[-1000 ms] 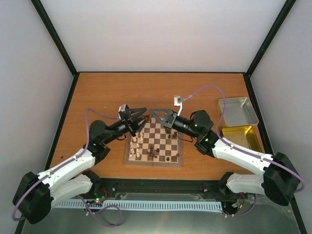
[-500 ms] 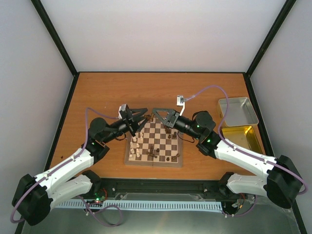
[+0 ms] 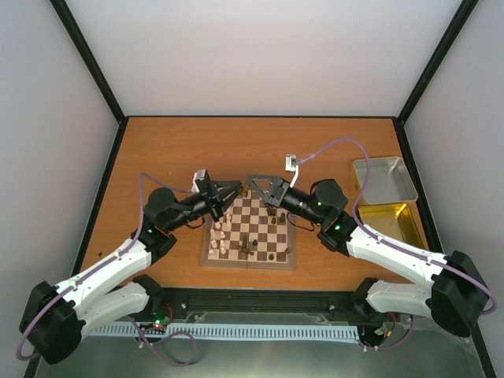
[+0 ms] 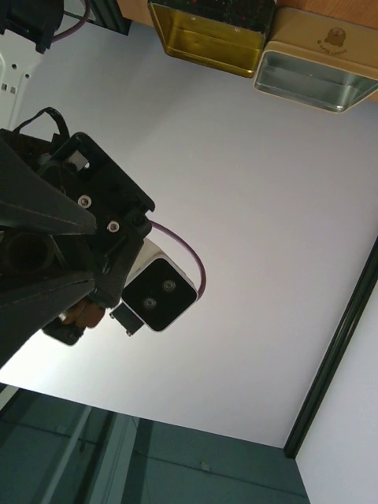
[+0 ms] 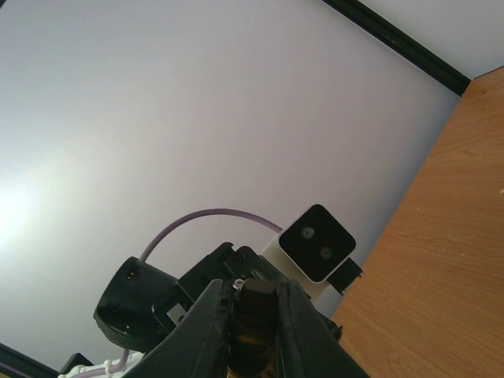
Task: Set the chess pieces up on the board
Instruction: Pick up the chess piece from the chessboard, then place the chess piece on the chessboard.
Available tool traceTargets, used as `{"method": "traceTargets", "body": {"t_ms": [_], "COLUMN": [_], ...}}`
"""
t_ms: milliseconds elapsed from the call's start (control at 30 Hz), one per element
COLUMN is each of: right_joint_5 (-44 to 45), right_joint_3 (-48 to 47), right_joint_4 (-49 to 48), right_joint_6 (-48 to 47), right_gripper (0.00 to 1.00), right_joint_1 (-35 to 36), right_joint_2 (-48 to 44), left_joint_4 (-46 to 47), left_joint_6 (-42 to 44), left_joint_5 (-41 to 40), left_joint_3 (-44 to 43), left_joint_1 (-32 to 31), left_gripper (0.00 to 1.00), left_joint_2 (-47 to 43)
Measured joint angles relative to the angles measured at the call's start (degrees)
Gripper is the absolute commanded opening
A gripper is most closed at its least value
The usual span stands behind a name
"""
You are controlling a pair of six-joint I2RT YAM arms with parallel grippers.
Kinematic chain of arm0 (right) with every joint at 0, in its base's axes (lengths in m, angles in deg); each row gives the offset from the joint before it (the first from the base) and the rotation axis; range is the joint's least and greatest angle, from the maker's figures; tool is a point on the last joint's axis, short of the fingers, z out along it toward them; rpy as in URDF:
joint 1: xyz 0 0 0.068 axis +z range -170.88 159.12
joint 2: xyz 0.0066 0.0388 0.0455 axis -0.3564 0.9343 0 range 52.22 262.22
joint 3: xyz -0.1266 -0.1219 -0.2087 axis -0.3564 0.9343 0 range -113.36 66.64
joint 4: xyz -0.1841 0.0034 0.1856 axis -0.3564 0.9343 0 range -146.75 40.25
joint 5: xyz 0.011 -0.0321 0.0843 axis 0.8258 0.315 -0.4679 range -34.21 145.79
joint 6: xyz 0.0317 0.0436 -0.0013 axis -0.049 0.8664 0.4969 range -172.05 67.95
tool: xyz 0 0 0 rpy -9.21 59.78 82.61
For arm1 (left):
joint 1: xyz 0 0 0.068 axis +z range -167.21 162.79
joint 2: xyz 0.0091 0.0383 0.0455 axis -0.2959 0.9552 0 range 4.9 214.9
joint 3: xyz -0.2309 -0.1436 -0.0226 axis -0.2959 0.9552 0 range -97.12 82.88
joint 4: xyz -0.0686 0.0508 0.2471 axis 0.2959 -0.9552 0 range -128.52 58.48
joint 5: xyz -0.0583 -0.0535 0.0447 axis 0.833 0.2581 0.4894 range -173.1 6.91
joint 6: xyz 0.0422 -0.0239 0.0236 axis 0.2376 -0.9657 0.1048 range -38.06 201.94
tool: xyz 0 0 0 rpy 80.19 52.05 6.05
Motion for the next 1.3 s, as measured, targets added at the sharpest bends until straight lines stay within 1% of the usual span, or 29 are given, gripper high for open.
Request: {"method": "traceTargets", "body": {"t_ms": [133, 267, 433, 533, 567, 667, 767, 867, 1033, 1300], "right_joint_5": [0.2, 1.22, 7.08, 13.18, 15.02, 20.72, 23.8, 24.96, 24.98, 24.96], "right_joint_3": [0.0, -0.04, -0.07, 1.36, 2.56, 7.89, 11.15, 13.97, 17.11, 19.19], "right_joint_4": [1.64, 7.26, 18.18, 21.9, 22.21, 22.23, 22.12, 20.44, 17.2, 13.27], "right_joint_6": [-1.77, -7.37, -19.08, -26.75, -28.83, -35.21, -39.43, -42.62, -47.06, -50.36], "right_gripper": [0.04, 0.04, 0.04, 0.05, 0.05, 0.05, 0.06, 0.08, 0.09, 0.1], "right_joint_1": [0.0, 0.0, 0.0, 0.0, 0.0, 0.0, 0.0, 0.0, 0.0, 0.0], "right_joint_2": [-0.39, -2.64, -6.88, -8.68, -9.09, -9.07, -6.86, -4.94, -2.86, 0.57], "left_joint_4": [-1.01, -6.12, -17.81, -25.77, -27.91, -32.52, -36.5, -38.66, -40.09, -40.33], "left_joint_6": [1.07, 5.42, 17.03, 26.88, 30.38, 38.88, 46.16, 51.12, 55.98, 59.12], "left_joint_5": [-0.15, -2.58, -10.75, -16.26, -18.58, -22.01, -24.13, -25.09, -25.97, -26.08], "left_joint_3": [-0.59, -2.01, -4.24, -6.1, -6.38, -6.54, -6.54, -6.54, -6.54, -7.52], "left_joint_1": [0.0, 0.02, 0.11, 0.13, 0.17, 0.22, 0.22, 0.22, 0.26, 0.7], "left_gripper": [0.01, 0.01, 0.01, 0.01, 0.01, 0.01, 0.01, 0.01, 0.01, 0.01], "left_joint_2": [0.0, -0.52, -4.13, -5.86, -6.27, -6.88, -6.82, -6.67, -4.83, -1.44]}}
